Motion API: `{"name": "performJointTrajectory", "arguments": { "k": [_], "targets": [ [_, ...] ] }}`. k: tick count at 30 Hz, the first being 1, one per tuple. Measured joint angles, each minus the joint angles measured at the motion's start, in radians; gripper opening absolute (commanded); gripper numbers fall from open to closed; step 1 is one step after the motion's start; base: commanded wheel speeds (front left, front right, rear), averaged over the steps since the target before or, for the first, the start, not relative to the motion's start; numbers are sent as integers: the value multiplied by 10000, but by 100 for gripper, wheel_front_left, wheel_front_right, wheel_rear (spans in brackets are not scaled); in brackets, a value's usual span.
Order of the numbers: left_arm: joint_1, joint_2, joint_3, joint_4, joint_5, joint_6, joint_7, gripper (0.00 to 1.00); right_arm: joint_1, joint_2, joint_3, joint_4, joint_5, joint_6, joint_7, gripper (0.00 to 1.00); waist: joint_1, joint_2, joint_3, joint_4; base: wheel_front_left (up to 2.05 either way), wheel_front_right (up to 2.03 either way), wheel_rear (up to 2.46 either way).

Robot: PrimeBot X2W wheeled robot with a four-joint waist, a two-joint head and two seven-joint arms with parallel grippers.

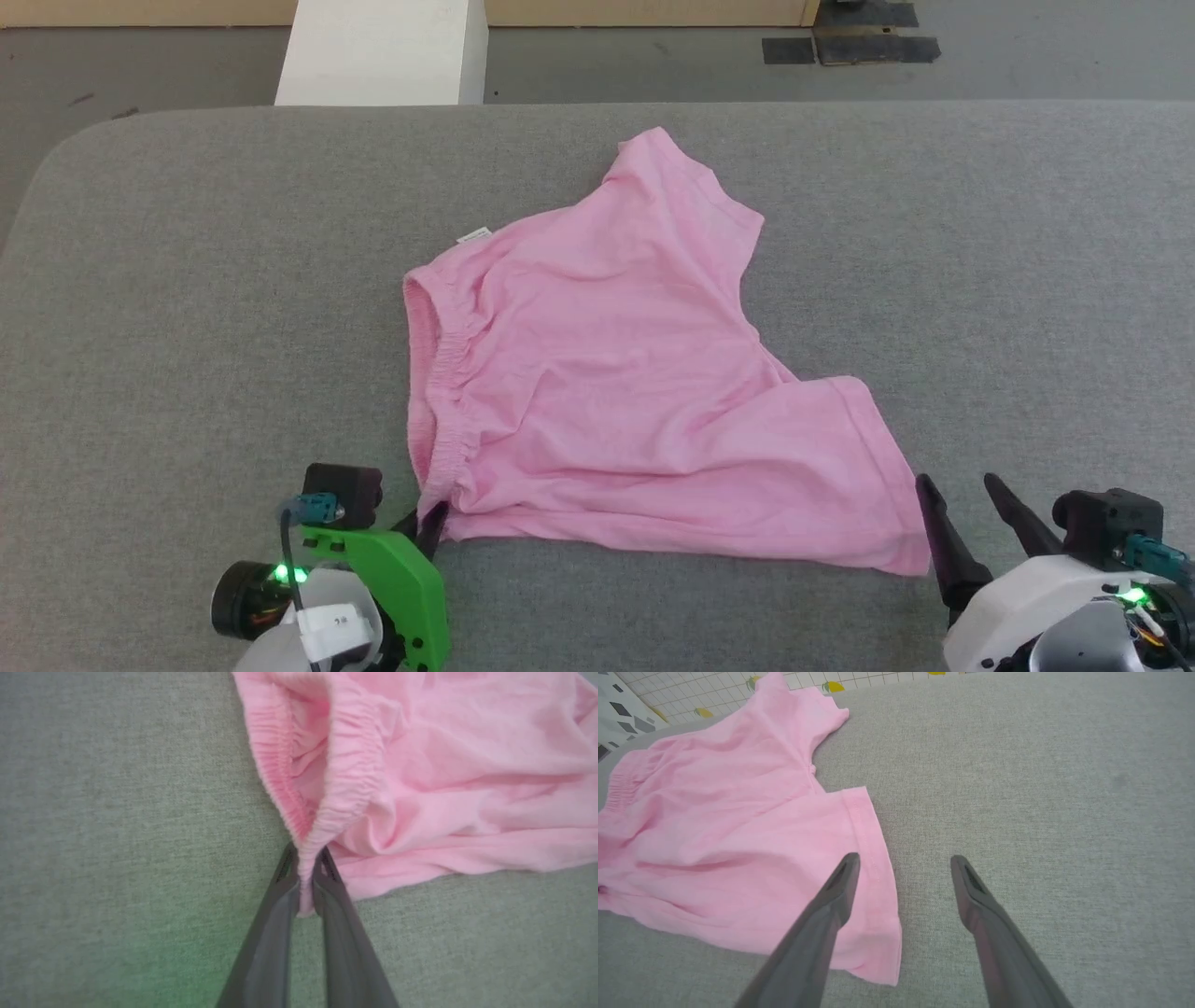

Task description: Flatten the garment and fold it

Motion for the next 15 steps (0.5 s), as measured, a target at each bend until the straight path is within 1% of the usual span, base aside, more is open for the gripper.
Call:
{"name": "performJointTrajectory", "arguments": {
  "k": [7,14,15],
  "targets": [
    [363,-33,190,-314,-245,203,-144,0,22,-6,128,90,96,-2,671,100,0,0,2,70,0,0,0],
    [372,-81,176,-370,-257,203,-247,0,-92,0,734,224,109,-2,2096,100,0,0,109,276,0,0,0],
    [371,-90,176,-359,-257,205,-282,0,-114,-2,779,196,111,-2,2150,100,0,0,119,302,0,0,0]
  ]
}}
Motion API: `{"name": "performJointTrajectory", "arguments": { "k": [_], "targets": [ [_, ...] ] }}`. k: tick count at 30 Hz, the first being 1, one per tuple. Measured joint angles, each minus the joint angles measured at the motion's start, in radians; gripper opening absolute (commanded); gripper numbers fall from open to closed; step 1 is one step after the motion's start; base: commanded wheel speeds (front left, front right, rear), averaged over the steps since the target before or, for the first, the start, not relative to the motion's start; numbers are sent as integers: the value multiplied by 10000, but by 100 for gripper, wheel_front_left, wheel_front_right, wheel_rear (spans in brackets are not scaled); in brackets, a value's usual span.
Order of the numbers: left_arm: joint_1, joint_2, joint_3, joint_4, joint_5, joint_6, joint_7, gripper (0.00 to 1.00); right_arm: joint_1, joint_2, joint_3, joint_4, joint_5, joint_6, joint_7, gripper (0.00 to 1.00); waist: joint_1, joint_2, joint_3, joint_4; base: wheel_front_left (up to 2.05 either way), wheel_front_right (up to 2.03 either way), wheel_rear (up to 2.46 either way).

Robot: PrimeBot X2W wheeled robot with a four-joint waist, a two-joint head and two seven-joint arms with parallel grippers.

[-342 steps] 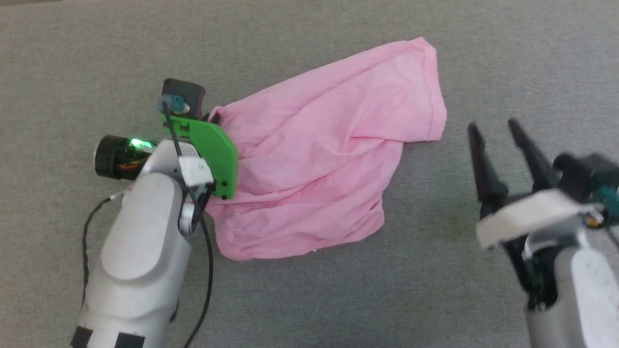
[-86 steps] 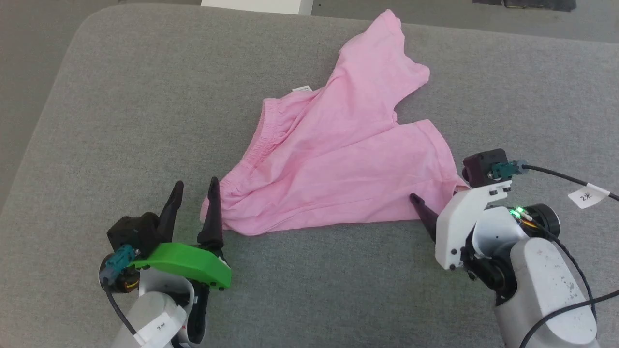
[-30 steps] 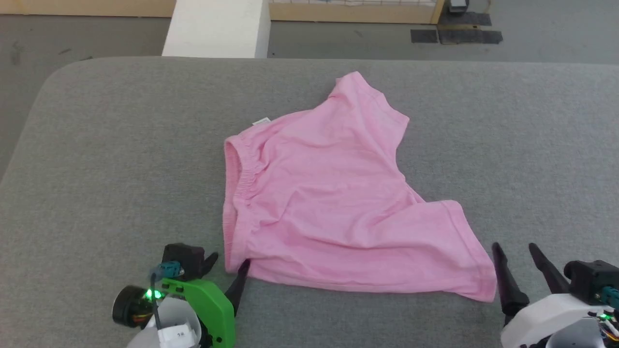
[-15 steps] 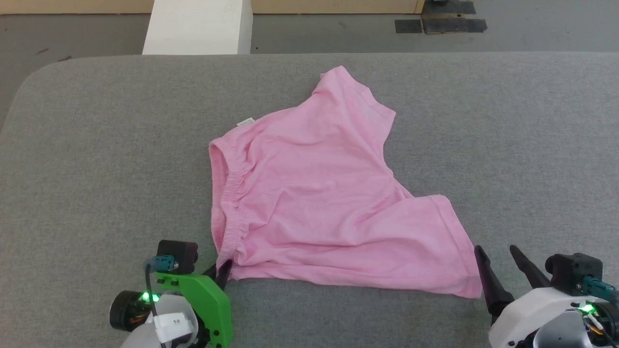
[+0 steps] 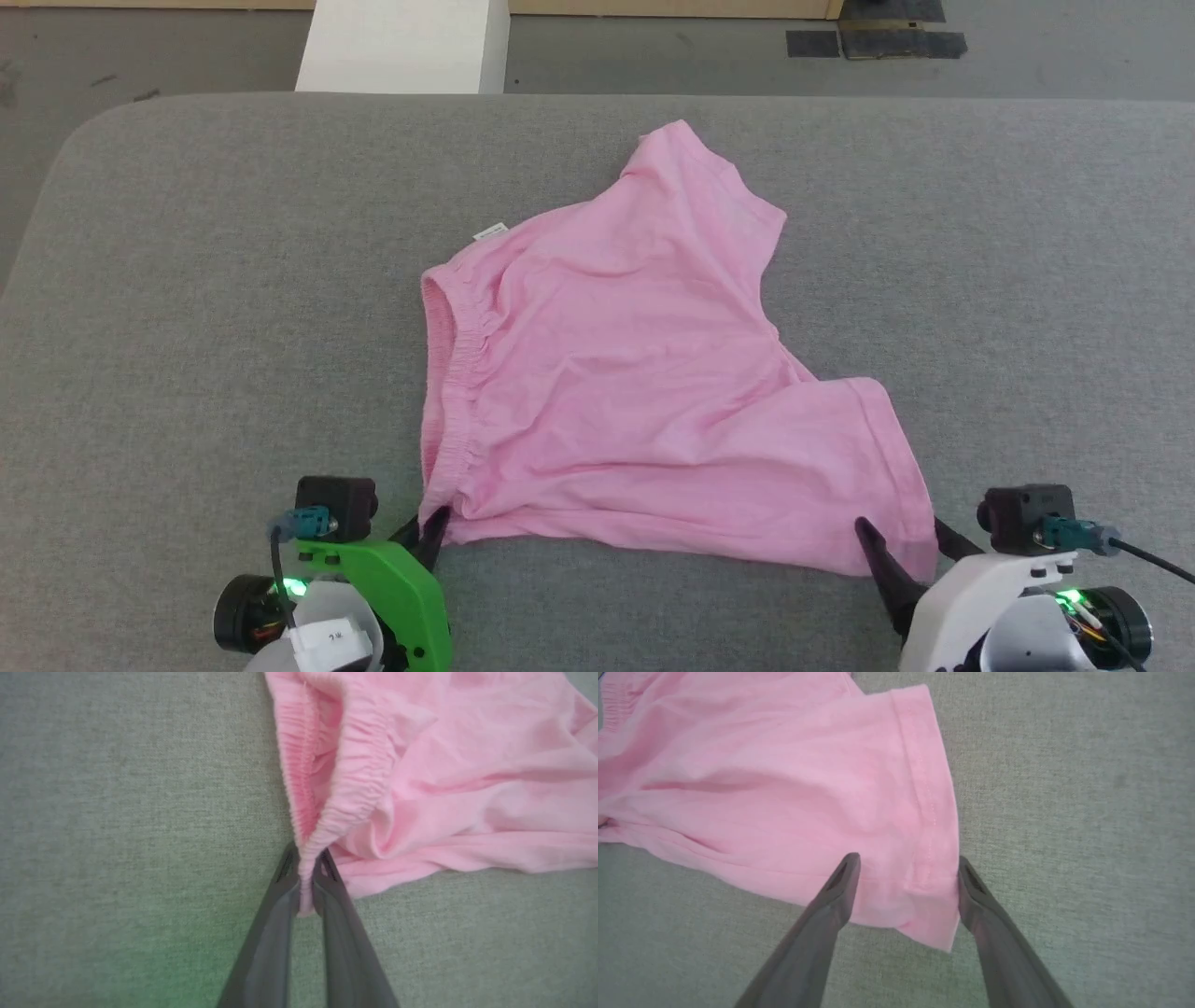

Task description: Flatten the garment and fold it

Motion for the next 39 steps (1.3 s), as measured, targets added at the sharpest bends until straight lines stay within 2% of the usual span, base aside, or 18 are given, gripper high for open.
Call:
{"name": "performJointTrajectory", "arguments": {
  "k": [6,7,8,10,11,18,22,25,28,32,35,39],
  "targets": [
    [-6,-27,2,65,-65,0,-88,0,-154,4,297,-123,29,0,86,100,0,0,25,116,0,0,0],
    [-7,-29,-4,65,-67,0,-111,0,-166,4,326,-125,29,0,86,66,0,0,27,132,0,0,0],
    [-7,-33,-12,67,-69,0,-119,0,-166,4,364,-119,36,0,90,49,0,0,24,143,0,0,0],
    [-7,-36,-15,67,-77,0,-121,0,-166,4,399,-105,73,0,180,30,0,0,21,167,0,0,0],
    [-7,-36,-17,67,-77,0,-123,0,-166,6,410,-102,73,2,180,0,0,0,25,176,0,0,0],
    [-7,-40,-36,12,-88,-38,-384,0,-166,4,217,-230,65,0,157,0,0,0,-80,192,0,0,0],
    [-123,-21,102,-504,-318,-345,-660,0,-340,-2,144,-761,-17,0,257,0,0,0,-109,168,0,0,0],
    [-646,15,378,-1101,-869,-719,-579,0,-1171,-297,224,-1273,-144,0,631,0,0,0,-8,118,0,0,0],
    [-1708,364,637,-1732,-1252,-1009,44,0,-2630,-1058,399,-1689,-105,0,1127,0,0,0,198,60,0,0,0],
    [-3794,635,1216,-2295,-2082,-1087,1281,0,-5277,-2123,846,-1701,268,0,1942,0,0,0,641,-24,0,0,0],
    [-5541,681,1503,-2320,-2468,-828,2176,0,-7457,-2663,1225,-1218,552,2,2360,0,0,0,1086,-85,0,0,0],
    [-7822,631,2013,-1850,-2635,-163,2767,0,-10370,-2963,1741,-142,663,2,2389,0,4,0,1806,-186,0,0,0]
  ]
}}
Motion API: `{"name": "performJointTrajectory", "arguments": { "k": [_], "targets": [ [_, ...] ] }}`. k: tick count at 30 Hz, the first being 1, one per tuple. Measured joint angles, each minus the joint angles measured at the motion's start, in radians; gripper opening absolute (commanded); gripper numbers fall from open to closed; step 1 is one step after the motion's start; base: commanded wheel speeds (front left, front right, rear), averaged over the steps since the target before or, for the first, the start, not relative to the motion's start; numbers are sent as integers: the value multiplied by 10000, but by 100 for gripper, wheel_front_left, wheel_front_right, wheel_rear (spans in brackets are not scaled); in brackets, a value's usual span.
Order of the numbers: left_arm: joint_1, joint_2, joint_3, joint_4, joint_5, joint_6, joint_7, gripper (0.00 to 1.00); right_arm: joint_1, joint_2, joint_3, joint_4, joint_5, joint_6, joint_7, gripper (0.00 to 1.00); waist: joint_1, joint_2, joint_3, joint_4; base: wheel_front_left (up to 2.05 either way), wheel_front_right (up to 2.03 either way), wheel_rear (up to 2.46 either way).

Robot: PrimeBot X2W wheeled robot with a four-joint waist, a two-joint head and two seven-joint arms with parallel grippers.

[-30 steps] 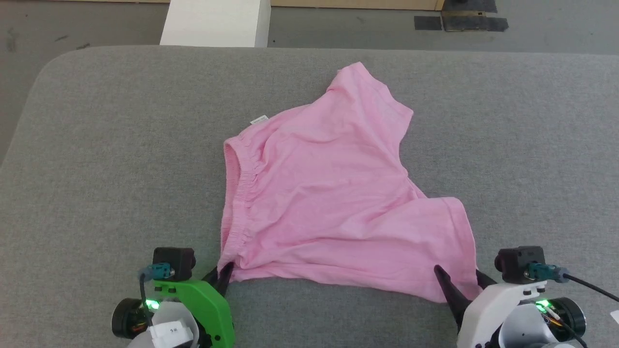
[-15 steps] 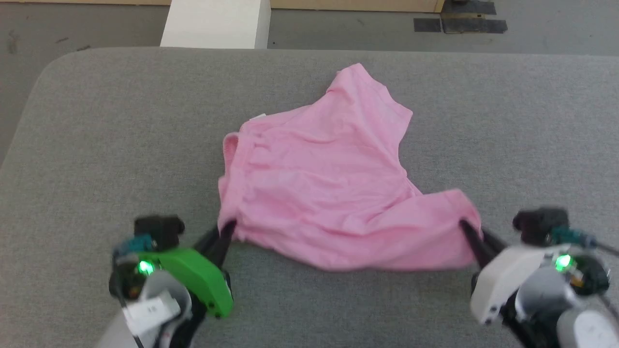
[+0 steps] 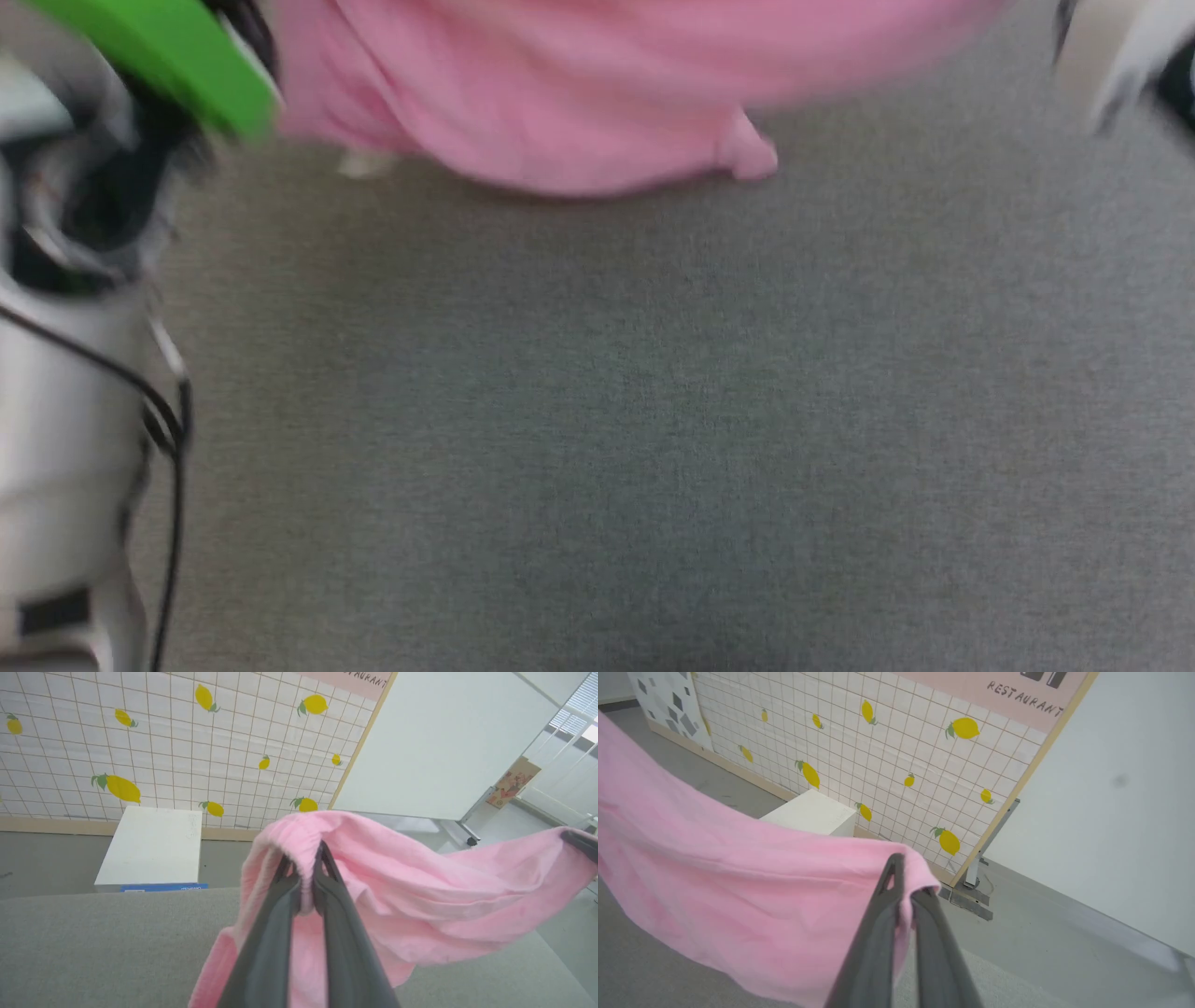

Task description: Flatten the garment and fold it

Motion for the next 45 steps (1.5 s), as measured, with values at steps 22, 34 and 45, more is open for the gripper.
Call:
{"name": "performJointTrajectory", "arguments": {
  "k": [22,34,45],
  "targets": [
    [-4405,-1281,1772,2481,-445,-219,-3290,0,-5671,167,688,3839,-1281,0,-4824,0,-2,0,2422,-582,0,0,0],
    [1476,-527,-117,2412,353,-995,-2123,0,-55,-759,1902,2813,880,0,-3411,0,-4,0,926,-401,0,0,0],
    [6927,81,-984,244,-8,-679,-711,0,6751,-878,65,-520,1580,0,-1202,0,-5,0,-881,-185,0,0,0]
  ]
}}
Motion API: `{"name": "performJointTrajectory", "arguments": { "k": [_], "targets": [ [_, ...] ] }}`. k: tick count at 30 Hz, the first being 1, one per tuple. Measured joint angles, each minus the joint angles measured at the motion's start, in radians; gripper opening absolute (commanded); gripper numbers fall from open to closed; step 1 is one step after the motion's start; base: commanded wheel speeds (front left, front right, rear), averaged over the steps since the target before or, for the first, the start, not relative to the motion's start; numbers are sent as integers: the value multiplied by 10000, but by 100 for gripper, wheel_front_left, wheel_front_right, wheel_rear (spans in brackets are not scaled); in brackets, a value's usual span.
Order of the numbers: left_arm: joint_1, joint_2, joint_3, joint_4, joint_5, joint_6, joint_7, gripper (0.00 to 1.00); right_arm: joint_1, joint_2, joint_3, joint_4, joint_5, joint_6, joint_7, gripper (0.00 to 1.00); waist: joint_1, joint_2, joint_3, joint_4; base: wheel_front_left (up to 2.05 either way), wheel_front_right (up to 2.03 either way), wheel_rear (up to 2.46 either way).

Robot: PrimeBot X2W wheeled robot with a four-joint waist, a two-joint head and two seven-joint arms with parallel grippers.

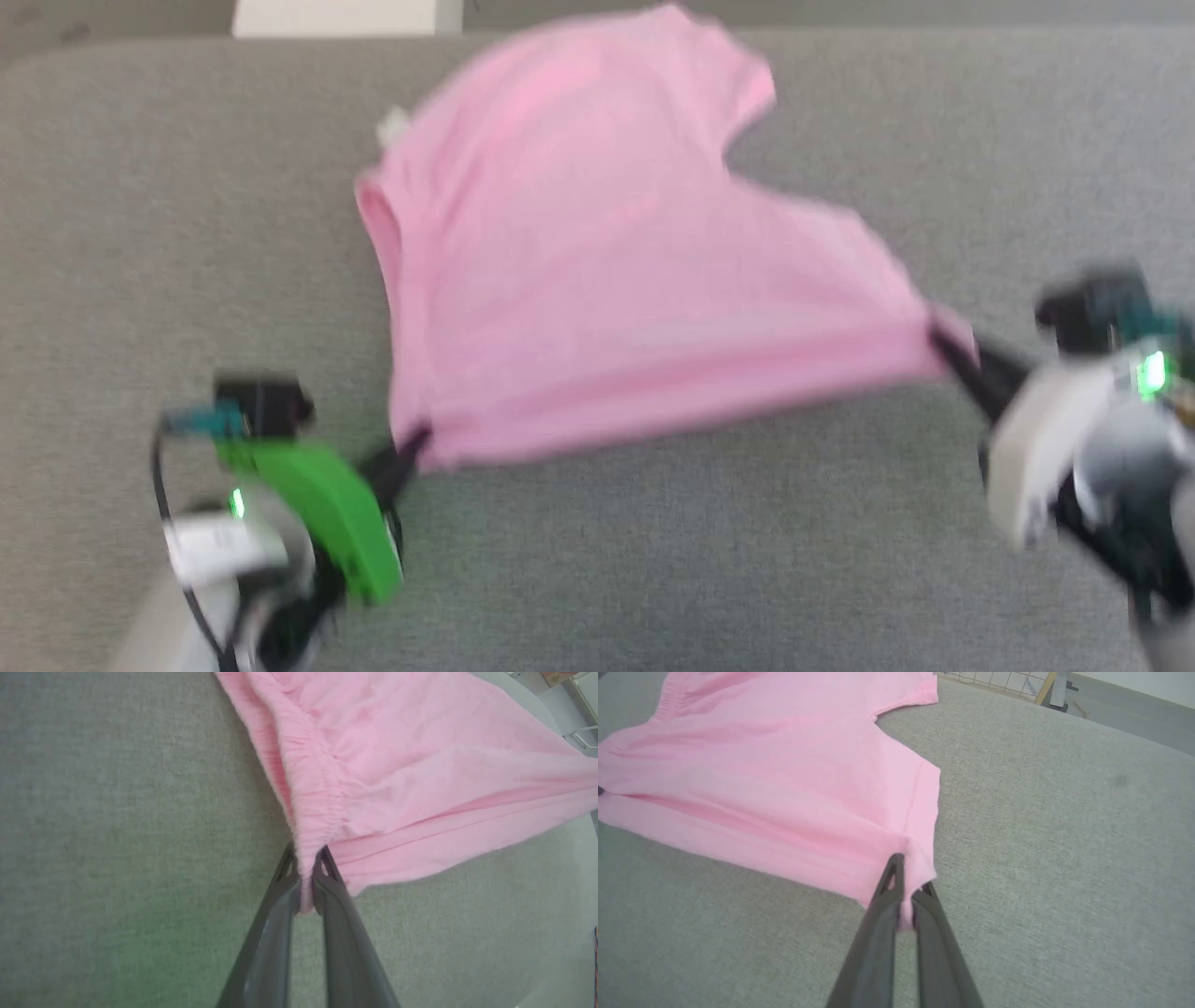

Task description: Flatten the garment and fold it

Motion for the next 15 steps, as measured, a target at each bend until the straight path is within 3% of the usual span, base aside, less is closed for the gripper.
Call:
{"name": "performJointTrajectory", "arguments": {
  "k": [10,15],
  "targets": [
    [2883,268,-359,-1595,-176,757,433,0,4597,1457,-1668,-2115,-568,0,2128,0,0,0,-982,339,0,0,0],
    [3513,230,-420,-2349,-263,947,399,0,5436,2023,-2226,-3120,-932,0,2685,0,0,0,-1129,558,0,0,0]
  ]
}}
